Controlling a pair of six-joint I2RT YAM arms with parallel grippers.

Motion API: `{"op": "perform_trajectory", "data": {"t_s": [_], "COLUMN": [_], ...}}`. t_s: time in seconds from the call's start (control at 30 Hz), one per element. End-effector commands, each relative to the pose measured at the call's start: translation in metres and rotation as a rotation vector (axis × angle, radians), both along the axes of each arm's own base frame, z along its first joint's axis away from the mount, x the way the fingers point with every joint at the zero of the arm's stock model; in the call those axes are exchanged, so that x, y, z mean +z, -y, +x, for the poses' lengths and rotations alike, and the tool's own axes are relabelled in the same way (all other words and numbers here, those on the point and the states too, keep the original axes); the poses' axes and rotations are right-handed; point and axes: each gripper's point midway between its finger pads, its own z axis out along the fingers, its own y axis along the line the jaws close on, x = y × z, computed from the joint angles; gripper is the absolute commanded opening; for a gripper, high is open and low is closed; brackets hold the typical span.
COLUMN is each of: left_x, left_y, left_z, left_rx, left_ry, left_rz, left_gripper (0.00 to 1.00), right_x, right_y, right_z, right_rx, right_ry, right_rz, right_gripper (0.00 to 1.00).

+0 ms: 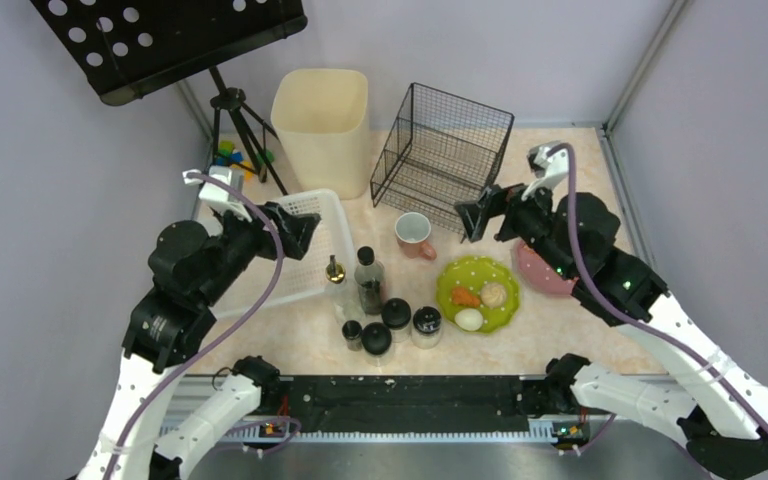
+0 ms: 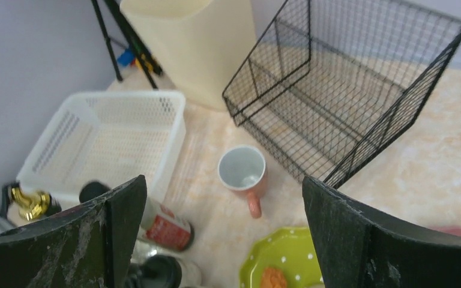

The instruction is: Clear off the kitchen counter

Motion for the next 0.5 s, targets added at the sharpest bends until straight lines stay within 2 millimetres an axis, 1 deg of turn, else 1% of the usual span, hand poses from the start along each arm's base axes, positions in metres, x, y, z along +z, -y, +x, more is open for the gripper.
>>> {"op": "perform_trajectory", "data": {"t_s": [0.0,0.1,0.17,0.23,0.3,0.33,0.47], "left_x": [-0.025,-0.040,-0.048,-0.054,-0.057,-0.059,-0.062], "left_y": [-0.008,-0.018,-0.026,-0.036,-0.044,-0.047,-0.051], "left_z": [-0.002,-0.001,-0.004,-0.007,-0.011,-0.015,-0.026], "left_rx": [0.041,0.098,0.131,0.177,0.218,0.229,0.240], "left_ry": [-0.059,-0.103,-0.123,-0.139,-0.141,-0.146,-0.146], "left_rz": [0.025,0.042,0.056,0.064,0.054,0.042,-0.007], "left_gripper": [0.97,0.97,0.97,0.97,0.97,0.97,0.97], "right_x": [-0.034,-0.066,-0.078,-0.084,-0.084,-0.084,-0.096], "right_y": [-0.039,-0.046,-0.053,-0.063,-0.073,-0.077,-0.099], "right_z": [-0.011,-0.012,-0.019,-0.030,-0.040,-0.043,-0.052], "right_rx": [0.201,0.237,0.300,0.393,0.479,0.505,0.589], "right_ry": [-0.050,-0.121,-0.134,-0.118,-0.082,-0.066,-0.042], "right_rz": [-0.032,-0.099,-0.114,-0.103,-0.076,-0.063,-0.052], "right_gripper": [0.99,0.99,0.98,0.96,0.95,0.94,0.88]}}
